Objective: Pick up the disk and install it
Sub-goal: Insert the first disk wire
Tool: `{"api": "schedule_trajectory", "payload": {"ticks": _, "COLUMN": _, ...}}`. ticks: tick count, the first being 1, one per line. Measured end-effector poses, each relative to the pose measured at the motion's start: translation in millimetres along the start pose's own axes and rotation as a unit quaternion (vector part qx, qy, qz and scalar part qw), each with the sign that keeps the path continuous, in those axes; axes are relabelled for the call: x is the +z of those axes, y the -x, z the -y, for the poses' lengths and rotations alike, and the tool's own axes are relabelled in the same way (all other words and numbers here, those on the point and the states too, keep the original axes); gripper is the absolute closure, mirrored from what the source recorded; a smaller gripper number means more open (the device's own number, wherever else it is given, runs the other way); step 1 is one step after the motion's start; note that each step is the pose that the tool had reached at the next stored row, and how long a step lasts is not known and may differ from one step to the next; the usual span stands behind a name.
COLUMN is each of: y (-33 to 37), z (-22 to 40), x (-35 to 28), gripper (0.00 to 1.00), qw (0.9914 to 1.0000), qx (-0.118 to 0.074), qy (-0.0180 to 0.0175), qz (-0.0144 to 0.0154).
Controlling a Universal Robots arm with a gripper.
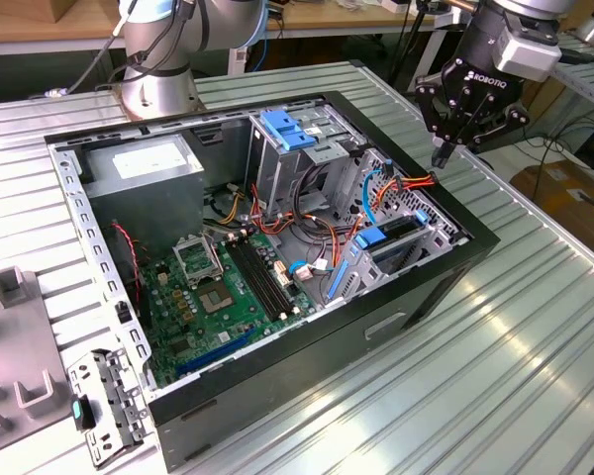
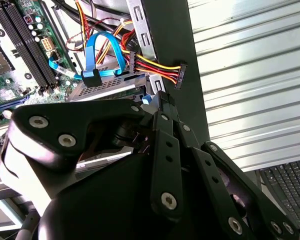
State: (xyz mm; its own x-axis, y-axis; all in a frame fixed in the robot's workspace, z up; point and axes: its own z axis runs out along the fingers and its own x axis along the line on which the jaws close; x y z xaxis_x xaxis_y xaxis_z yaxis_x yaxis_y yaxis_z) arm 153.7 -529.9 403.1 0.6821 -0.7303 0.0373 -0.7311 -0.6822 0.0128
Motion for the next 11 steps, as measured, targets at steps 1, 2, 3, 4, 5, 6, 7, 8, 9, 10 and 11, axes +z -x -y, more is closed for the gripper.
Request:
{"api": "schedule_trajectory", "payload": {"ticks": 1, "y": 0.0, "z": 0.0, "x": 0.0, "gripper": 0.89, "qw": 1.00000, "qx": -0.001, "qy": 0.0000, "qz": 0.0000}}
{"api": "schedule_trajectory", "payload": {"ticks": 2, "y": 0.0, "z": 0.0, "x": 0.0, "gripper": 0.89, "qw": 1.00000, "qx": -0.003, "qy": -0.0001, "qz": 0.0000}}
{"api": "schedule_trajectory", "payload": {"ticks": 3, "y": 0.0, "z": 0.0, "x": 0.0, "gripper": 0.89, "qw": 0.99996, "qx": -0.009, "qy": -0.0003, "qz": -0.0001}}
{"api": "schedule_trajectory", "payload": {"ticks": 4, "y": 0.0, "z": 0.0, "x": 0.0, "gripper": 0.89, "qw": 0.99989, "qx": -0.015, "qy": -0.0005, "qz": -0.0002}}
{"api": "schedule_trajectory", "payload": {"ticks": 5, "y": 0.0, "z": 0.0, "x": 0.0, "gripper": 0.89, "qw": 0.99974, "qx": -0.023, "qy": -0.0008, "qz": -0.0003}}
{"api": "schedule_trajectory", "payload": {"ticks": 6, "y": 0.0, "z": 0.1, "x": 0.1, "gripper": 0.89, "qw": 0.99956, "qx": -0.030, "qy": -0.0011, "qz": -0.0004}}
{"api": "schedule_trajectory", "payload": {"ticks": 7, "y": -0.1, "z": 0.1, "x": 0.1, "gripper": 0.89, "qw": 0.99931, "qx": -0.037, "qy": -0.0014, "qz": -0.0005}}
{"api": "schedule_trajectory", "payload": {"ticks": 8, "y": -0.3, "z": 0.3, "x": 0.3, "gripper": 0.89, "qw": 0.99899, "qx": -0.045, "qy": -0.0017, "qz": -0.0006}}
{"api": "schedule_trajectory", "payload": {"ticks": 9, "y": -0.5, "z": 0.5, "x": 0.5, "gripper": 0.83, "qw": 0.99881, "qx": -0.049, "qy": -0.0018, "qz": -0.0006}}
{"api": "schedule_trajectory", "payload": {"ticks": 10, "y": -0.8, "z": 0.9, "x": 1.0, "gripper": 0.83, "qw": 0.99849, "qx": -0.055, "qy": -0.0021, "qz": -0.0007}}
{"api": "schedule_trajectory", "payload": {"ticks": 11, "y": -1.0, "z": 1.1, "x": 1.9, "gripper": 0.76, "qw": 0.99798, "qx": -0.063, "qy": -0.0023, "qz": -0.0008}}
